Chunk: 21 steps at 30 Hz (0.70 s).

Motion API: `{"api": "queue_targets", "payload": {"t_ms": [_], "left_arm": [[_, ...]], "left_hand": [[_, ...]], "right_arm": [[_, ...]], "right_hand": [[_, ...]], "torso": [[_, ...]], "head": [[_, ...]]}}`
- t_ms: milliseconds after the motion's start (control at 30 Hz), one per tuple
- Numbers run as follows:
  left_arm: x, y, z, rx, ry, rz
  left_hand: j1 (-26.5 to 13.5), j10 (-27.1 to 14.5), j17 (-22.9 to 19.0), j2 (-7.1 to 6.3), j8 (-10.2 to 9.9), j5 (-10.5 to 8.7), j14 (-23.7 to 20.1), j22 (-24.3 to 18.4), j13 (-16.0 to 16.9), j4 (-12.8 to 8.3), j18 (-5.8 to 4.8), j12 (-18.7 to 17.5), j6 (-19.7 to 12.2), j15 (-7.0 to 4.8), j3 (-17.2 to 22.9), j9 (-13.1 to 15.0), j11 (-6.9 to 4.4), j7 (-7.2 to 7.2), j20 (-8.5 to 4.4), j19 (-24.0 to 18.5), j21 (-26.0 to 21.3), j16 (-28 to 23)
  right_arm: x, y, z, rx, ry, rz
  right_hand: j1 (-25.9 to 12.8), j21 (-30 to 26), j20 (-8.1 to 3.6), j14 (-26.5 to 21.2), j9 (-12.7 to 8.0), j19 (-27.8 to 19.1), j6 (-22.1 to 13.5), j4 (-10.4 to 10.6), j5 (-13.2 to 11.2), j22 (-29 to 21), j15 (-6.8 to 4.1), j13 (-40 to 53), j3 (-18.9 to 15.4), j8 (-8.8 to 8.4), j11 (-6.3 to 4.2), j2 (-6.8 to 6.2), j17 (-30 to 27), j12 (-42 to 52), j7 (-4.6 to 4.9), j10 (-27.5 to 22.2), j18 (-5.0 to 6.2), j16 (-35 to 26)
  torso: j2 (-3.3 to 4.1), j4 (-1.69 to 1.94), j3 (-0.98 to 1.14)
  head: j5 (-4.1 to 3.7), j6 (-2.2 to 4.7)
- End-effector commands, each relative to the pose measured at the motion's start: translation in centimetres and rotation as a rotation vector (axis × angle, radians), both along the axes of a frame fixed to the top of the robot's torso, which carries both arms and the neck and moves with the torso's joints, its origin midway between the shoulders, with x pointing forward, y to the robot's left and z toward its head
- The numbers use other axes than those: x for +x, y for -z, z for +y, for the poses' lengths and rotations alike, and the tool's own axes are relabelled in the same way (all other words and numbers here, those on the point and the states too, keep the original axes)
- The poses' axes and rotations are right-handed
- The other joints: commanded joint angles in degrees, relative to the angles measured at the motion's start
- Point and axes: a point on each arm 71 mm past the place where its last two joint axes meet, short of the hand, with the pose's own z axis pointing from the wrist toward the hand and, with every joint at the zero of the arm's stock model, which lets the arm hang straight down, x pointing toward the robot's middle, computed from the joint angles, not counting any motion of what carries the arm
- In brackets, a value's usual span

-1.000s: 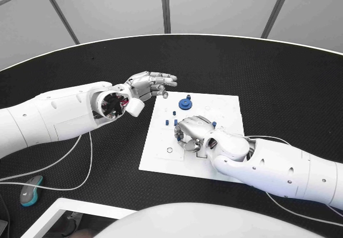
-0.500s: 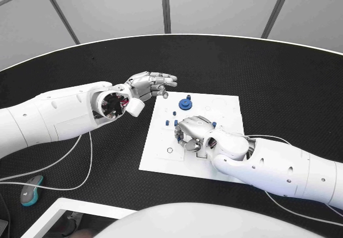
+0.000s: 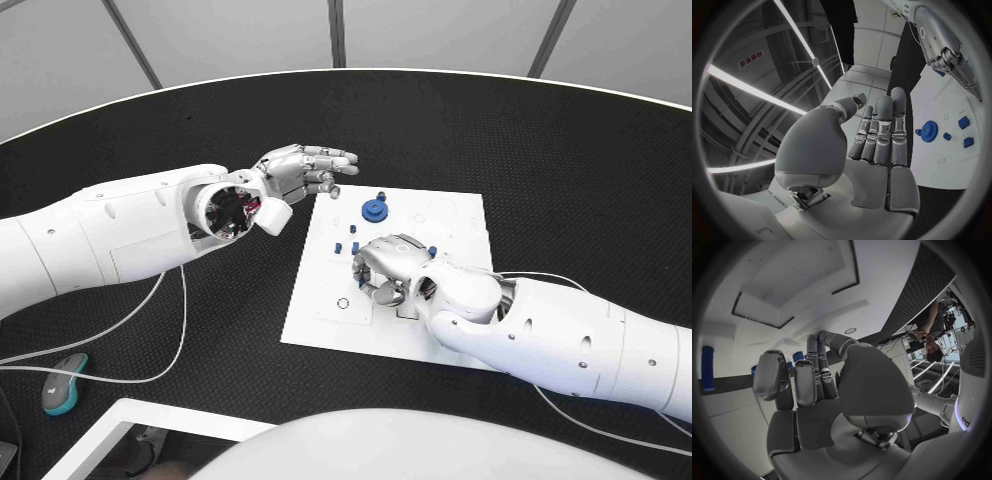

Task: Assemble the parts on the task board

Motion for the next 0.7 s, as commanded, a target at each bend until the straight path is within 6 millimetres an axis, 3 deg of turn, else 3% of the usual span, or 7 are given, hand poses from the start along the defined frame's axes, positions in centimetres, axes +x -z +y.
{"api": "queue_targets", "payload": {"t_ms": [33,700], "left_arm": [[0.00,0.00,0.00,0.000,0.000,0.000],[0.00,0.01,0.04,0.002,-0.004,0.001]], "left_hand": [[0.46,-0.41,-0.05,0.14,-0.22,-0.11,-0.26,-0.09,0.06,-0.01,0.97,0.36,-0.39,0.05,-0.34,-0.01,-0.10,-0.20,0.29,-0.06,-0.30,0.23],[0.50,-0.69,-0.11,0.09,-0.38,-0.09,-0.32,-0.10,0.05,-0.02,0.97,0.37,-0.69,0.09,-0.39,-0.05,-0.03,-0.11,0.33,-0.09,-0.33,0.29]], "right_arm": [[-0.09,0.04,0.11,-0.007,-0.008,0.006],[-0.37,0.26,0.68,-0.084,-0.007,0.010]], "right_hand": [[-0.38,-0.42,-0.21,2.38,0.14,0.85,0.18,0.20,0.05,6.17,-0.26,-0.56,0.26,0.25,0.01,0.85,-0.38,-0.67,0.17,-0.36,-0.49,-0.09],[-1.91,-1.73,0.13,1.87,0.18,0.43,-1.03,1.06,0.48,5.72,0.17,-0.99,-0.16,-0.48,0.45,0.81,-1.32,-1.37,0.48,-1.27,-0.29,-0.76]], "torso": [[-0.07,-0.01,-0.01],[-0.08,0.03,-0.12]], "head": [[-0.01,0.01],[0.28,0.01]]}}
